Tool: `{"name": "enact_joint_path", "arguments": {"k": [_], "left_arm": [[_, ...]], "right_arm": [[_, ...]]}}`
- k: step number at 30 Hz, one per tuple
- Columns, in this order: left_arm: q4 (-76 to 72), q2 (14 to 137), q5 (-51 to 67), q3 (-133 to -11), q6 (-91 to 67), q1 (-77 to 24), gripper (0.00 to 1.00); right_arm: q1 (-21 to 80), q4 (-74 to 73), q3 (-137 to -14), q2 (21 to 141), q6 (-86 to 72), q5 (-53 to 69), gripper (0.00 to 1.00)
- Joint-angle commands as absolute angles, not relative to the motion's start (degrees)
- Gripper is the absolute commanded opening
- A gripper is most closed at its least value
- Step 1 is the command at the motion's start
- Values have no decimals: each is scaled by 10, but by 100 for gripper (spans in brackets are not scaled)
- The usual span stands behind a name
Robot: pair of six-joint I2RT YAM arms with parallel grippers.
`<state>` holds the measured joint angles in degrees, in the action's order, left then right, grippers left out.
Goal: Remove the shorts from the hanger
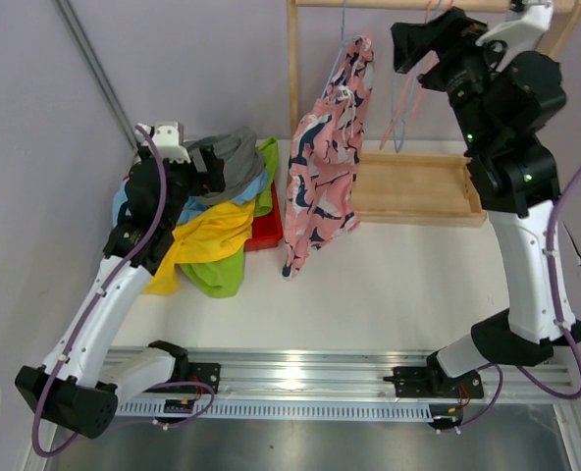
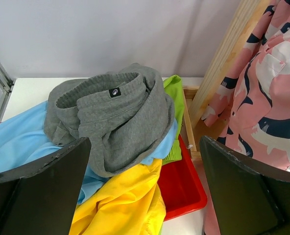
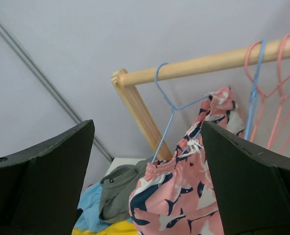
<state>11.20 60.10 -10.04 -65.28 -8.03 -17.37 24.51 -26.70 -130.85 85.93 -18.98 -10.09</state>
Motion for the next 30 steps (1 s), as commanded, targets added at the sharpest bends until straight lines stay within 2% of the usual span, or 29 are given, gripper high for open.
{"name": "enact_joint_path", "arguments": {"k": [1,8,15,23,30], "left_arm": [[85,582,-87,-650,-76,-179,99],[78,576,-70,-645,-75,-179,99],[77,570,-66,-644,-76,-179,99],[79,564,-56,-643,-77,-179,99],[82,561,-52,-646,-77,-179,99]], "right_arm": [[269,-241,-1292,922,-193,-96,91],[299,-260,-1353,1025,-193,-104,91],[301,-243,-1362,1065,-200,-118,91],[301,-216,-1366,1099,-213,-118,86],[302,-216,-1421,1154,-227,-112,84]]}}
